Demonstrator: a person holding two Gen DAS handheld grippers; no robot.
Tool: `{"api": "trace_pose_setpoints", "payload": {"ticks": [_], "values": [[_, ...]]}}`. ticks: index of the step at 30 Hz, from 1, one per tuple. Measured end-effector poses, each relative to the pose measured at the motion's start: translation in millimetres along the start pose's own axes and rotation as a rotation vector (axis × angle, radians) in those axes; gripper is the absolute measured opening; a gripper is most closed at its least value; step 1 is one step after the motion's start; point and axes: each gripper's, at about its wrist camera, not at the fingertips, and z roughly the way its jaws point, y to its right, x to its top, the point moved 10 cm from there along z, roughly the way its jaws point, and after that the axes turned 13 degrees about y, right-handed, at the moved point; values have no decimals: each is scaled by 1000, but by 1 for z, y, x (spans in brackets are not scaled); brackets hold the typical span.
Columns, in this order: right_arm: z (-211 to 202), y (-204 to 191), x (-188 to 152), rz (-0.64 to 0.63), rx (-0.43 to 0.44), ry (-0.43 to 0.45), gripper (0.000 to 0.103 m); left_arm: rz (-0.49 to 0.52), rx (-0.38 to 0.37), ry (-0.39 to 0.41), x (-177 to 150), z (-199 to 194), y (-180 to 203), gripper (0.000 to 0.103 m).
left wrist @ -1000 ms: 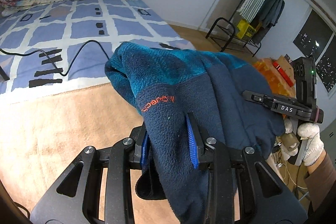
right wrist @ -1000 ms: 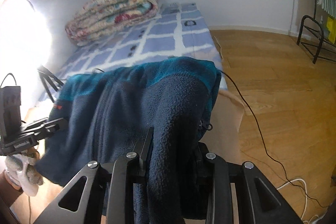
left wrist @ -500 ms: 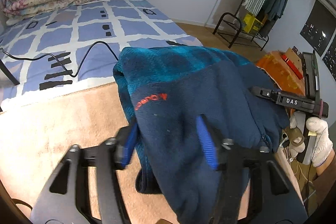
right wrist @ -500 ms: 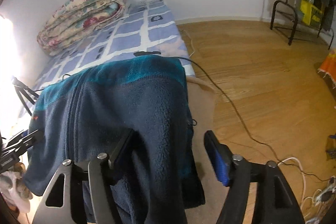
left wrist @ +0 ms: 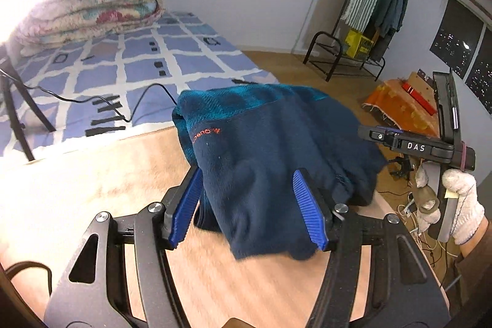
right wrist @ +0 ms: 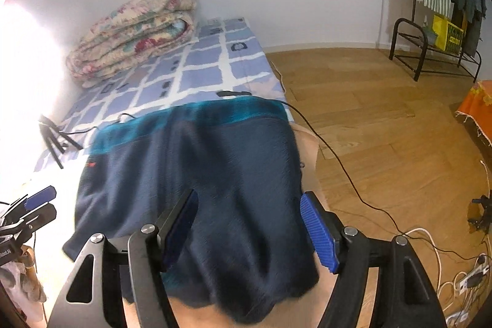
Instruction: Fold large clothes
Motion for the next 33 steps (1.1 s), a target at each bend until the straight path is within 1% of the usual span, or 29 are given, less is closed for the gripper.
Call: {"api": "trace_pose_setpoints", "payload": {"ticks": [4,9,14,18,20,22,24,28,30,33], "values": [[-31,-15,0,-18,4,27,71,10,-1,33,8,-38,10,63],[-86,-42,2,-37,17,70,71,40,2,79,22,-100,23,63],[-153,-78,10,-58,59,111,71,31,8,126,38,-178,35,63],[-211,-109,9,-80,83,143,72,45,24,167,44,-243,46,63],[-238,-123,5,-91,90,159,74,49,26,181,42,-274,52,63],[-270,-139,-2,-95,94,172,75,58,33,195,39,-302,55,70],[-294,-152,-10,-108,92,183,76,71,40,210,33,-332,61,71],[-339,-179,-32,-151,79,205,79,82,33,216,19,-378,72,71],[-356,-188,-43,-146,74,209,81,84,32,220,8,-401,77,71],[-378,-197,-61,-122,79,221,81,96,59,235,-7,-426,80,72]]}}
